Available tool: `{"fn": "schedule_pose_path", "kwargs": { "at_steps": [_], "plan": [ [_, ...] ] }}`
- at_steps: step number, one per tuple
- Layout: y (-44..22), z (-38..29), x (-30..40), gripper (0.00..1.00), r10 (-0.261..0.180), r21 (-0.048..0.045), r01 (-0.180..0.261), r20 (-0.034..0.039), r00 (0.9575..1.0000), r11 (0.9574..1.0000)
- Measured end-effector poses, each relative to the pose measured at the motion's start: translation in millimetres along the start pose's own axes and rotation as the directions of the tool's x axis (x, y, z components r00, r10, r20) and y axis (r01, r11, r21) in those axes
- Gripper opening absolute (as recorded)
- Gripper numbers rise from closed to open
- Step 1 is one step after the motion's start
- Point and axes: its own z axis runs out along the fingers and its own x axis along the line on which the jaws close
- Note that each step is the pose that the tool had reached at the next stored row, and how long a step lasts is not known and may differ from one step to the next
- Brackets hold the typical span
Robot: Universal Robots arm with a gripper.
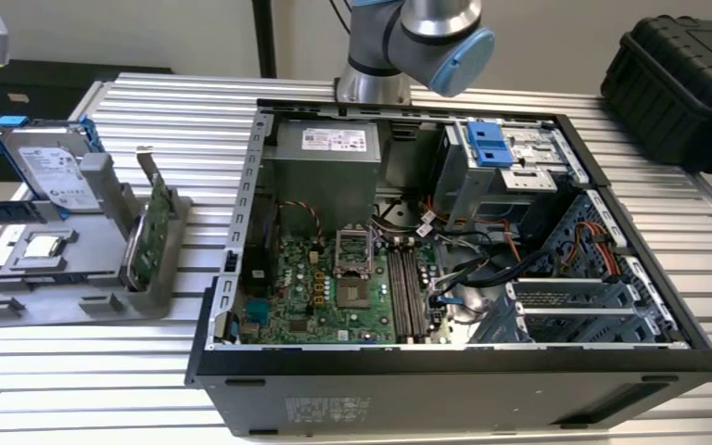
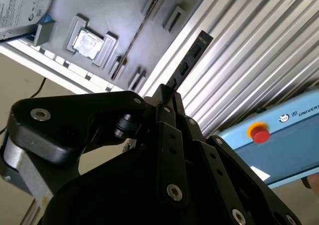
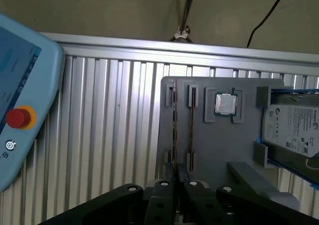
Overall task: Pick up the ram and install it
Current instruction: 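Pick up the ram and move it above insertion slot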
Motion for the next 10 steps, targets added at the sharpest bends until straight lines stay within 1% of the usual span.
{"fn": "schedule_pose_path", "kwargs": {
  "at_steps": [4, 10],
  "plan": [
    [0.1, -3.8, 0.1, 0.00, 0.000, 0.0002, 0.000, 0.0001, 1.0000, 1.0000],
    [0.0, -7.7, 0.1, 0.00, 0.000, 0.0002, 0.000, 0.0002, 1.0000, 1.0000]
  ]
}}
